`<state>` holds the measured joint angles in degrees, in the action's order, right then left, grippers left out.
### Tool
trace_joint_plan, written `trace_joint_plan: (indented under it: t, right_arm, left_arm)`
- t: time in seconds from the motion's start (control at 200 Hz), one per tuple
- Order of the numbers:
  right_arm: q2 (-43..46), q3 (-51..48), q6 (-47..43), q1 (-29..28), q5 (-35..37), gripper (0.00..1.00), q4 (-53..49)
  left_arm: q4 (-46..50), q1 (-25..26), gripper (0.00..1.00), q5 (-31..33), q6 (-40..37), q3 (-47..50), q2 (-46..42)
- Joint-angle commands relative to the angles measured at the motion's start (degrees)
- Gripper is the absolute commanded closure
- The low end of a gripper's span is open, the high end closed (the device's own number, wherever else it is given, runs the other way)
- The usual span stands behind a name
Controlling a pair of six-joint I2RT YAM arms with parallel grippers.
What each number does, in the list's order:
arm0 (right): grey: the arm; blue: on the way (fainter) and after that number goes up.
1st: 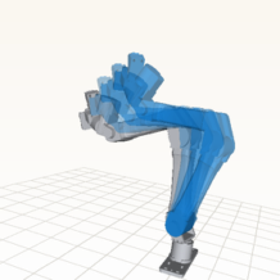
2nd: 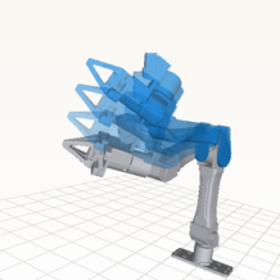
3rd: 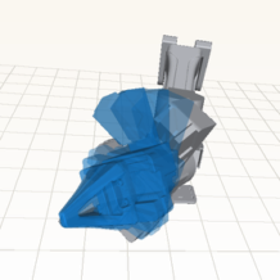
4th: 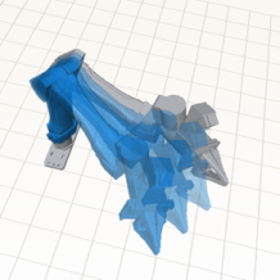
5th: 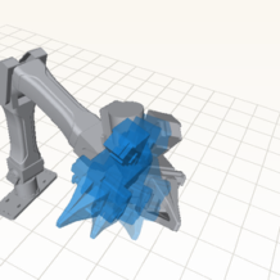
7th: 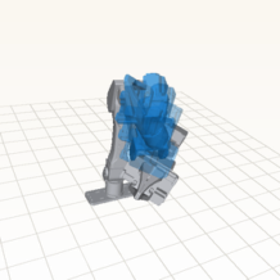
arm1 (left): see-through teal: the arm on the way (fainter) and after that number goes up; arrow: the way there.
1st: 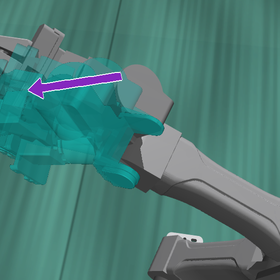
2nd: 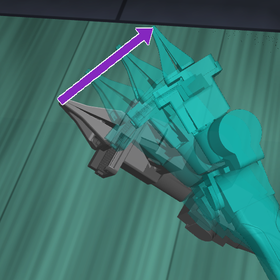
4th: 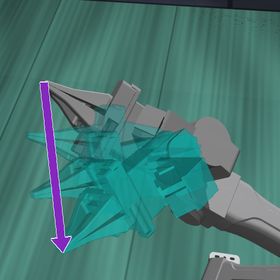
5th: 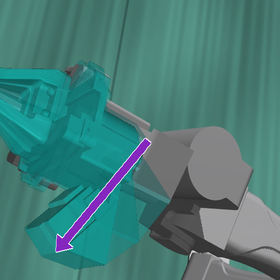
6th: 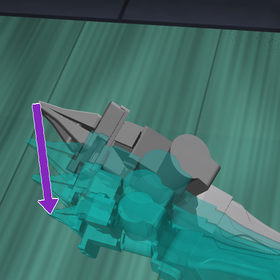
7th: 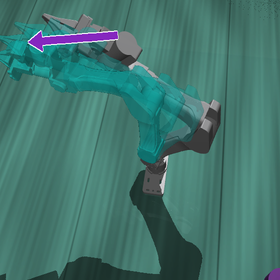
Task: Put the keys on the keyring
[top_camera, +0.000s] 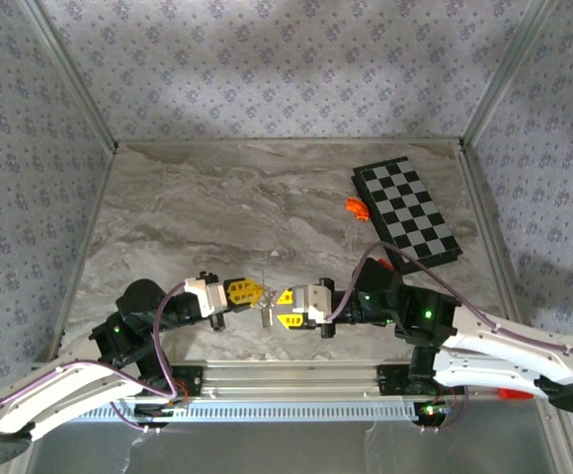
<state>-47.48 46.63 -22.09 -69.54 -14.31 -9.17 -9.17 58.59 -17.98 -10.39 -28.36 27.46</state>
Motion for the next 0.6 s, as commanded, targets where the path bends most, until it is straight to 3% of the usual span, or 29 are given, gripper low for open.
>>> trace_joint_plan:
  t: [0.0,0.3,0.595]
  right_arm:
    - [2.18,-0.38,3.68,1.17,1.19,0.71,2.25]
    - [0.54,1.59,7.75,7.91,-5.80,0.72,5.23]
    - [-1.43,1.71,8.67,8.54,-12.62,0.71,9.61]
  left_arm:
    - [-3.15,0.04,1.00,-0.02,0.15,-1.79,-0.91]
    - [-4.42,0.04,1.00,-4.07,0.46,-0.65,-1.76]
    - [-3.86,0.04,1.00,-4.90,0.59,-0.88,-1.60]
